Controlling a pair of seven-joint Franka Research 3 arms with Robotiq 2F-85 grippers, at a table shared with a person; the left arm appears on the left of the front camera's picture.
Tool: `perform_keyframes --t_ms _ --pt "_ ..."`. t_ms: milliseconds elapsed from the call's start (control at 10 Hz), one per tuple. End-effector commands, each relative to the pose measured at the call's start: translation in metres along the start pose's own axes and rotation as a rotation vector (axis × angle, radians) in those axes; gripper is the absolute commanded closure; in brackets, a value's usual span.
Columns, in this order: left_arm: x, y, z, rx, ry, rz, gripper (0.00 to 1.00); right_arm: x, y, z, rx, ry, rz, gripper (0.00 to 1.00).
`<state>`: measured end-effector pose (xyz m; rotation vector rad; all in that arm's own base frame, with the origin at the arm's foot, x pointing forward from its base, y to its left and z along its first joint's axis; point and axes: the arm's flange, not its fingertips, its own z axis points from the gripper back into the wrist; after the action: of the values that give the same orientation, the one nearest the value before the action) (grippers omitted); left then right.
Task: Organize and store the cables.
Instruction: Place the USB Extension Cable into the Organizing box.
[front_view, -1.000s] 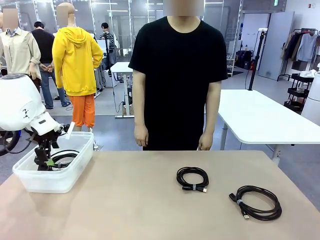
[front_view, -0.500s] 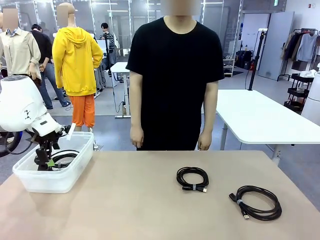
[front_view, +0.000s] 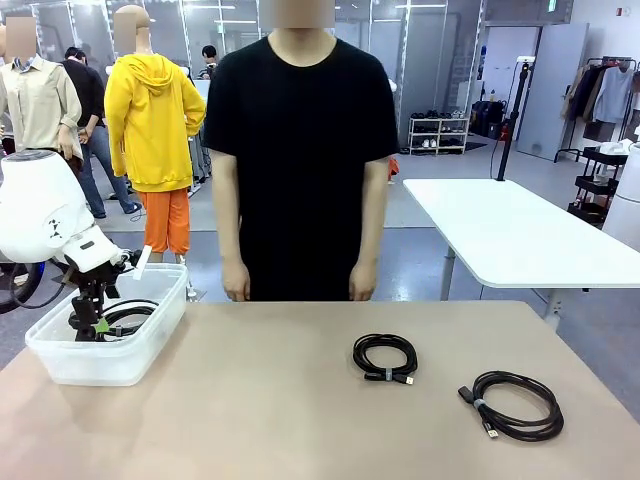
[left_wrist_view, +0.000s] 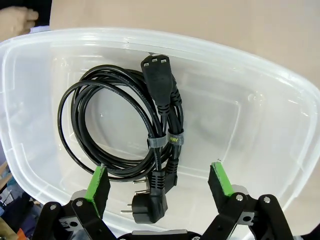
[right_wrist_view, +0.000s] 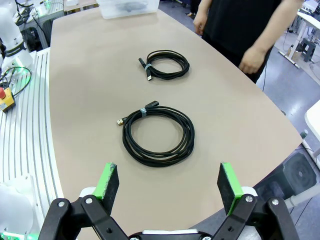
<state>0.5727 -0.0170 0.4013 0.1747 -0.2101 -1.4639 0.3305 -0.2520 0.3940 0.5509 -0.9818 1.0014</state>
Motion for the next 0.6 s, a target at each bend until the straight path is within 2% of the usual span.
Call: perform_keyframes --t_ms 0,100,200,300,400,500 --pt "0.000 0.000 0.000 0.000 0.000 0.000 0.00 0.001 0.003 0.000 -0.001 0.008 0.000 0.00" --pt "-0.004 -0.001 0.027 -0.034 -0.039 -0.006 0.00 0.001 0.003 0.000 -0.001 0.008 0.000 0.00" --pt "-0.016 -0.009 0.065 -0.008 0.038 0.007 0.00 0.001 0.003 0.000 -0.001 0.008 0.000 0.00" --pt "-0.024 -0.021 0.097 0.001 -0.067 0.007 0.00 0.001 0.003 0.000 -0.001 0.008 0.000 0.00" --pt "-0.035 -0.038 0.120 -0.023 -0.076 -0.026 0.00 0.001 0.003 0.000 -0.001 0.008 0.000 0.00" --pt "-0.046 -0.054 0.135 -0.025 -0.150 -0.043 0.00 0.001 0.003 0.000 -0.001 0.008 0.000 0.00"
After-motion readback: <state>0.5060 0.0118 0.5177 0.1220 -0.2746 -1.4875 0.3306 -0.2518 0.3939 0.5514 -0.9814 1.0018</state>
